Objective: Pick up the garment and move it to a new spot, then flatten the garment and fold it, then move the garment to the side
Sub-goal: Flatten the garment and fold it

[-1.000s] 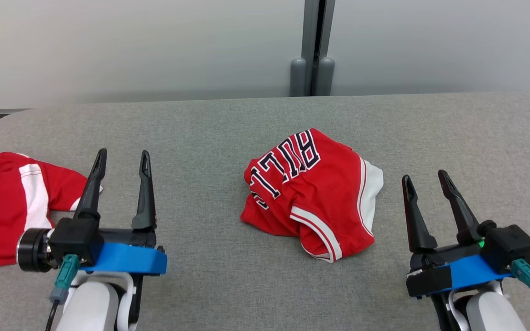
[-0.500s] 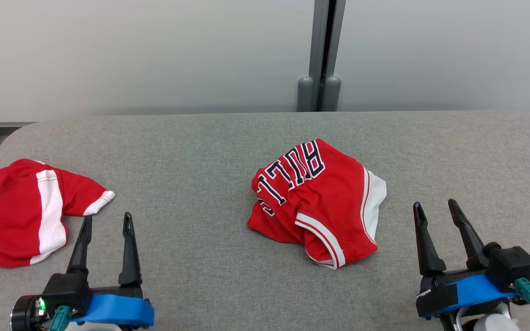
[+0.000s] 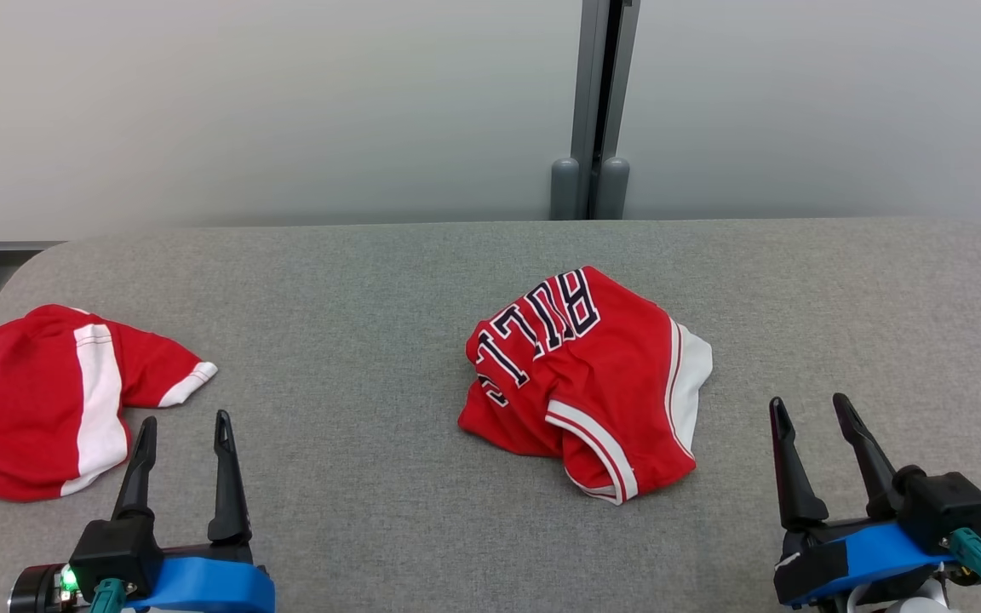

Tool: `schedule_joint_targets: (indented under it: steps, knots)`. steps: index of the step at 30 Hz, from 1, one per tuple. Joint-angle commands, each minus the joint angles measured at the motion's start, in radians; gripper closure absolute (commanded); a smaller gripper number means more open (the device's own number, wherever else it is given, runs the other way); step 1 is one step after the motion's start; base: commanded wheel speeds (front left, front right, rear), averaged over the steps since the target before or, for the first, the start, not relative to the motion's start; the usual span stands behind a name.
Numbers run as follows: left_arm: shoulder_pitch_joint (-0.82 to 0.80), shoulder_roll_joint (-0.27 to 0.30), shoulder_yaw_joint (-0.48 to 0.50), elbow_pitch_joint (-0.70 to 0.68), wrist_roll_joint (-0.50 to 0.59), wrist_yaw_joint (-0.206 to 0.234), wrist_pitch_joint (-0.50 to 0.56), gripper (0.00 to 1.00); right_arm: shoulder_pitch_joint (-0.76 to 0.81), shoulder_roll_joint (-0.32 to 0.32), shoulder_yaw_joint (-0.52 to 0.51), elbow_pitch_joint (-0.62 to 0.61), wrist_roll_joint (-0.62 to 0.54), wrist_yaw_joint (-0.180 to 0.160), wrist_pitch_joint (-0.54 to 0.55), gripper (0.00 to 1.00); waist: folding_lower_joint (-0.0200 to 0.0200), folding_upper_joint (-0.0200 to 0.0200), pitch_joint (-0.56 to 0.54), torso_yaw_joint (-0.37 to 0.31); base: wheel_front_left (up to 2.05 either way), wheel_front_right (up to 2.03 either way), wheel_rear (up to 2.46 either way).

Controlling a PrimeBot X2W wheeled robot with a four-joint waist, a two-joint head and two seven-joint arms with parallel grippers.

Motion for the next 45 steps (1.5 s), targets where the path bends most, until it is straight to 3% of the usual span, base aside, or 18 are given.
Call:
schedule_joint_targets:
  steps: [1, 29, 39, 45]
  knots:
    - [0.009, -0.001, 0.006, 0.0, 0.008, -0.003, -0.005, 0.0, 0.014, -0.001, 0.001, 0.005, -0.007, 0.0, -0.004, 0.0, 0.0001, -0.0001, 0.0, -0.001, 0.0, 0.0, 0.0]
    - [0.006, -0.018, 0.028, 0.011, 0.04, -0.016, -0.005, 0.0, 0.005, -0.001, 0.001, 0.026, -0.01, 0.0, -0.004, 0.0, 0.0001, -0.0001, -0.006, 0.002, 0.0, 0.0, 0.0]
    - [-0.033, -0.024, 0.018, 0.011, 0.047, -0.025, -0.005, 0.0, -0.13, -0.031, 0.01, 0.066, -0.048, 0.0, -0.003, 0.0, 0.0001, -0.0001, 0.027, 0.02, 0.0, 0.0, 0.0]
    - [-0.067, -0.03, 0.009, 0.015, 0.044, -0.033, -0.005, 0.0, -0.253, -0.063, 0.016, 0.159, -0.065, 0.0, 0.009, 0.0, 0.0001, -0.0001, 0.073, 0.052, 0.0, 0.0, 0.0]
